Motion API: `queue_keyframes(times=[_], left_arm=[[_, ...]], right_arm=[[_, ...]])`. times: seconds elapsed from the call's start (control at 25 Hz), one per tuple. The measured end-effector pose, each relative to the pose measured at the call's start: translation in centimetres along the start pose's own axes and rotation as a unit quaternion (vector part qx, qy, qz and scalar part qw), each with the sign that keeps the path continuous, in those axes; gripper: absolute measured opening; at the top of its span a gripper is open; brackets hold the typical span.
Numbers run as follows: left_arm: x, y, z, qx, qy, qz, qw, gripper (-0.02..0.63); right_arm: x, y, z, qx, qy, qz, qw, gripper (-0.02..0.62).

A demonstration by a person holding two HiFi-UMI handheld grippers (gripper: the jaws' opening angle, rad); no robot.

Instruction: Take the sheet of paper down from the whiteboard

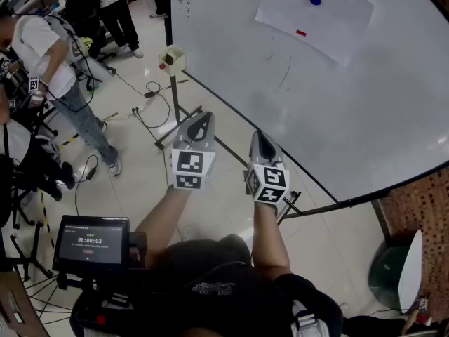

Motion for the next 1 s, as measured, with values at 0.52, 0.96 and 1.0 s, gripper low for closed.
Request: queue_keyframes(times=[0.52, 0.96, 1.0], left_arm=[[-1.9, -4.8, -6.1, -0.025, 0.110, 0.062, 0.9916, 0.002], [-3.7, -14.8, -14.5, -0.122, 0.107, -0.021, 0.9865, 0.006], [-4.1, -16.0, -15.0, -0.128, 0.107, -0.033, 0.9854, 0.008]], right_arm=[[-3.2, -2.1, -1.1, -0.016, 0.041, -0.016, 0.999, 0.014], [-10.5, -9.0, -2.7, -0.107, 0.036, -0.030, 0.993, 0.014], [-11.1, -9.6, -2.6, -0.115, 0.033, -0.034, 0.992, 0.014]])
Point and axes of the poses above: the fingertips, and each gripper's own axes: z backward along the fingers, x to its left, y out of its underside, the point moved 8 cm from there along z, backward along the fingers, and after that the axes turned 9 degrees about x, right-handed, at the moved point
